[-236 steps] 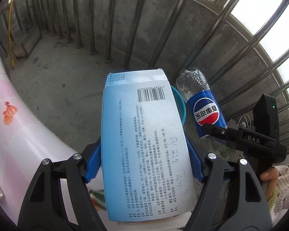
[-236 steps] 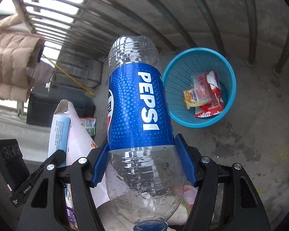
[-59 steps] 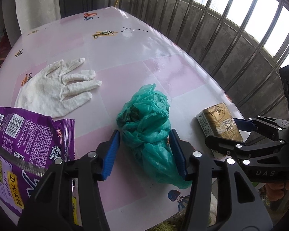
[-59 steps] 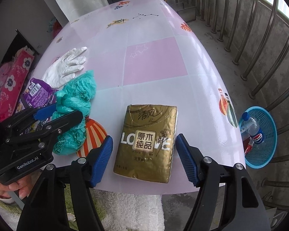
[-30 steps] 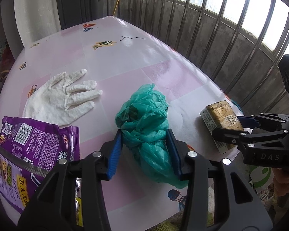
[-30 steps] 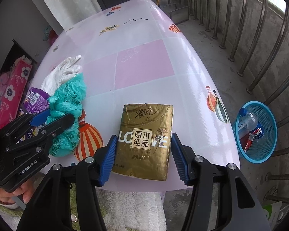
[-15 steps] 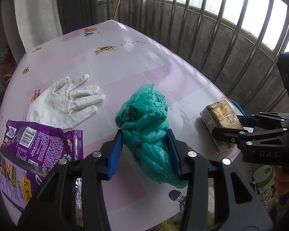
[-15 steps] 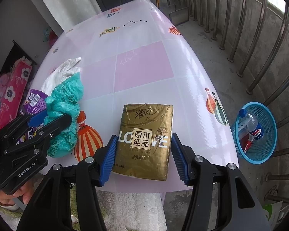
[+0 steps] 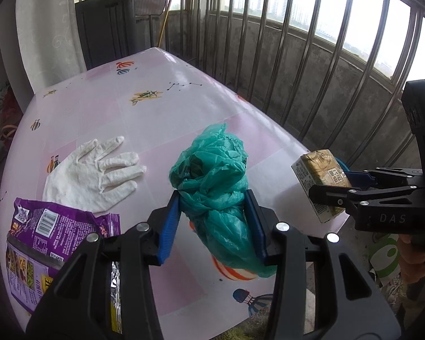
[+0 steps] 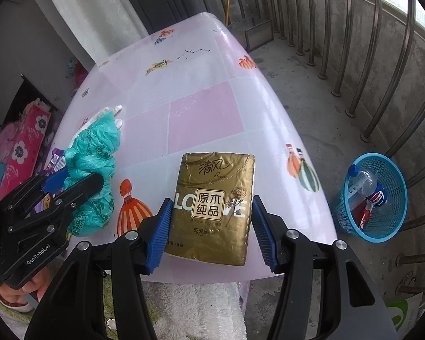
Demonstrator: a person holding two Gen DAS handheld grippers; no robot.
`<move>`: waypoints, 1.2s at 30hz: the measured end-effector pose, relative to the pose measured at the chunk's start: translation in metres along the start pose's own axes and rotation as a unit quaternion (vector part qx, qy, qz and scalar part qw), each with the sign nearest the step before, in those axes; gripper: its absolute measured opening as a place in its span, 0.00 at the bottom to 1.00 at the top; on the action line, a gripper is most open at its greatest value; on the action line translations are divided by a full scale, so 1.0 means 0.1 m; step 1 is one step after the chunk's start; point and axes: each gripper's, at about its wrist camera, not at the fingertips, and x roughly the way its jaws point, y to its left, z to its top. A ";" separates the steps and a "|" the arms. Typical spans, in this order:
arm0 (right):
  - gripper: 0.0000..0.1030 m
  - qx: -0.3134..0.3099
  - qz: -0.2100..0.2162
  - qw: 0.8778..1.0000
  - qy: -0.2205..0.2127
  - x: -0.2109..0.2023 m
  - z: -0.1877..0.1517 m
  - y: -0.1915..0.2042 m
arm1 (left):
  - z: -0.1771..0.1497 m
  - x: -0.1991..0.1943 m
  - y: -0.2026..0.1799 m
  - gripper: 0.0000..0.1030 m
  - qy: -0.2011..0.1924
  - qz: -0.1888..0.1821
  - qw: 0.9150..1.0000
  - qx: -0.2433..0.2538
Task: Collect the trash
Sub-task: 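Carry both items over the blue basket and open both tools, then move both tools back to the table toward the purple snack bag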
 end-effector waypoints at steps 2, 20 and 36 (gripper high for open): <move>0.53 0.021 -0.006 1.000 -0.018 -0.14 0.02 -0.15 | 0.13 -0.03 -0.08 0.41 -0.010 -0.014 1.000 0.009; 0.53 0.409 -0.027 0.906 -0.102 -0.56 -0.61 -2.69 | 1.09 1.41 -2.15 0.41 0.140 -0.219 0.955 0.143; 0.72 0.538 -0.042 0.837 -0.096 0.16 -1.03 -3.67 | 1.11 2.19 -2.78 0.69 0.187 -0.247 0.942 0.133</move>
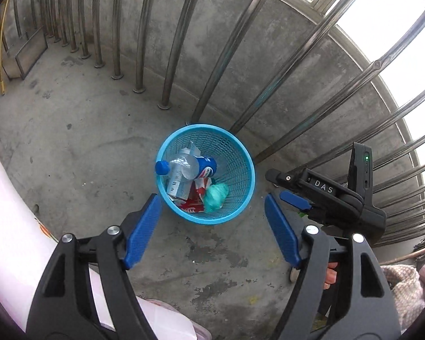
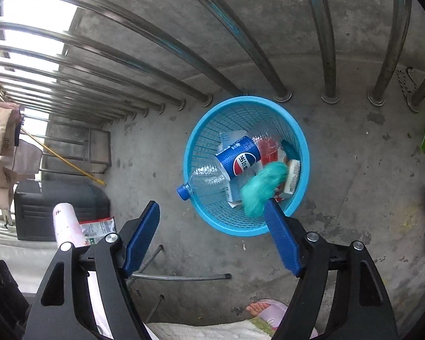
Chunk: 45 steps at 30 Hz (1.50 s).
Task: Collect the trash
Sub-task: 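Move both tools back to the table toward the purple snack bag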
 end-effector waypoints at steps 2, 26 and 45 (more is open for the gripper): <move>0.72 -0.008 -0.005 1.000 0.002 -0.02 -0.03 0.01 | -0.05 -0.11 0.04 0.70 -0.013 0.006 1.000 -0.007; 0.94 -0.405 -0.093 0.892 -0.178 -1.14 -1.43 2.21 | -1.23 -2.44 0.77 0.92 -0.229 0.104 0.965 -0.069; 0.94 -0.599 0.039 0.779 -0.181 -1.25 -3.36 3.69 | -3.38 -3.96 1.91 0.92 -0.359 0.202 0.877 -0.245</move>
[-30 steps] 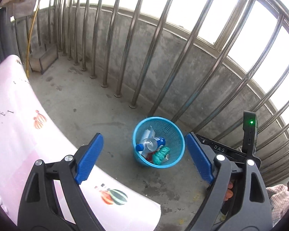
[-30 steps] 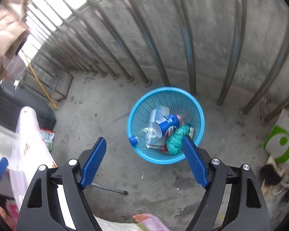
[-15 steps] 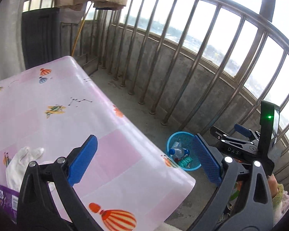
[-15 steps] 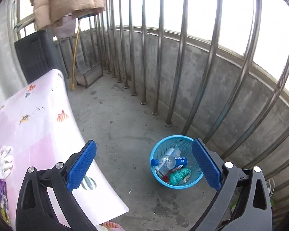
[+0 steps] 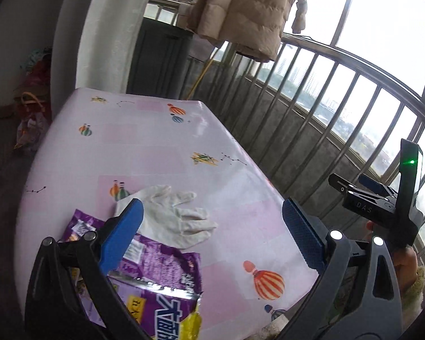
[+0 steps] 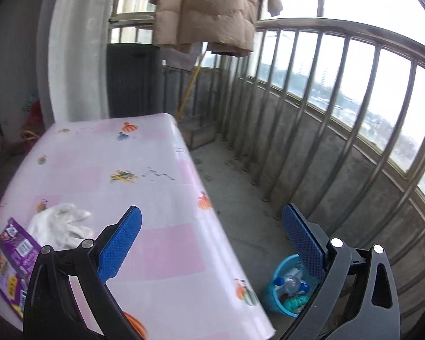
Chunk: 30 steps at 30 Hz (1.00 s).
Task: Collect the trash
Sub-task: 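Move both tools back to the table toward the purple snack bag, then close the right tool on the edge of the purple snack bag and lift it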
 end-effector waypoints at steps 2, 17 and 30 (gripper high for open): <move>0.94 -0.005 0.048 0.999 0.007 0.04 0.04 0.25 | -0.06 -0.16 0.23 0.92 -0.010 0.013 1.000 -0.018; 0.94 0.003 0.236 0.964 0.121 0.31 -0.07 1.24 | -0.59 -0.88 1.24 0.91 -0.021 0.104 0.991 -0.077; 0.74 -0.023 0.247 0.945 0.215 1.08 -0.24 1.77 | -0.94 -0.48 1.32 0.57 0.068 0.040 0.990 -0.113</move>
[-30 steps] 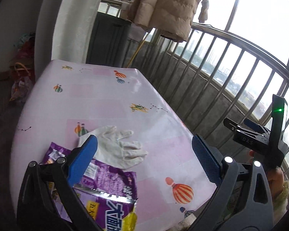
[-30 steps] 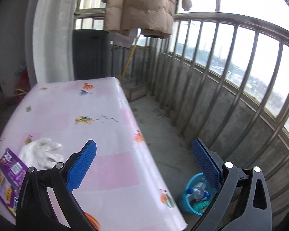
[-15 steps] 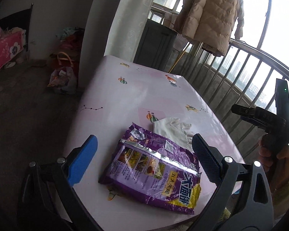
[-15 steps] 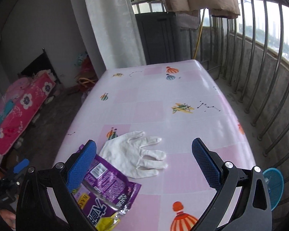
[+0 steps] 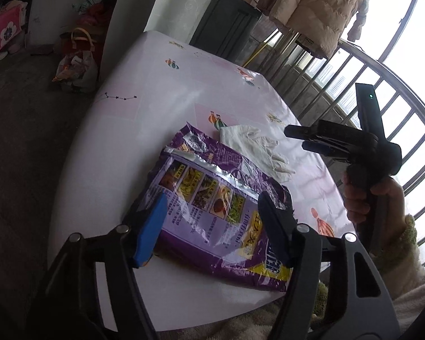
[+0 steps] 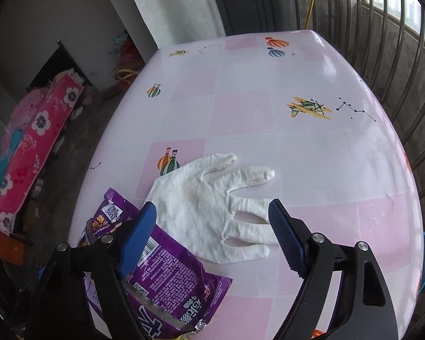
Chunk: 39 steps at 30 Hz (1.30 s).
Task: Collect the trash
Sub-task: 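Close the right tool on the edge of the purple snack bag and lift it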
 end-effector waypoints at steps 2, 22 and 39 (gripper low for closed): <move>0.69 -0.015 0.007 1.000 0.009 0.12 0.03 0.06 | -0.08 0.03 0.03 0.51 0.022 -0.013 1.000 -0.009; 0.12 -0.065 -0.043 0.995 0.066 0.44 -0.19 -0.15 | 0.07 1.09 -0.43 0.32 0.092 -0.010 0.996 0.006; 0.10 0.101 -0.068 0.992 0.044 -0.10 -0.58 -1.33 | 0.12 1.66 -1.22 0.34 0.111 -0.061 0.990 0.057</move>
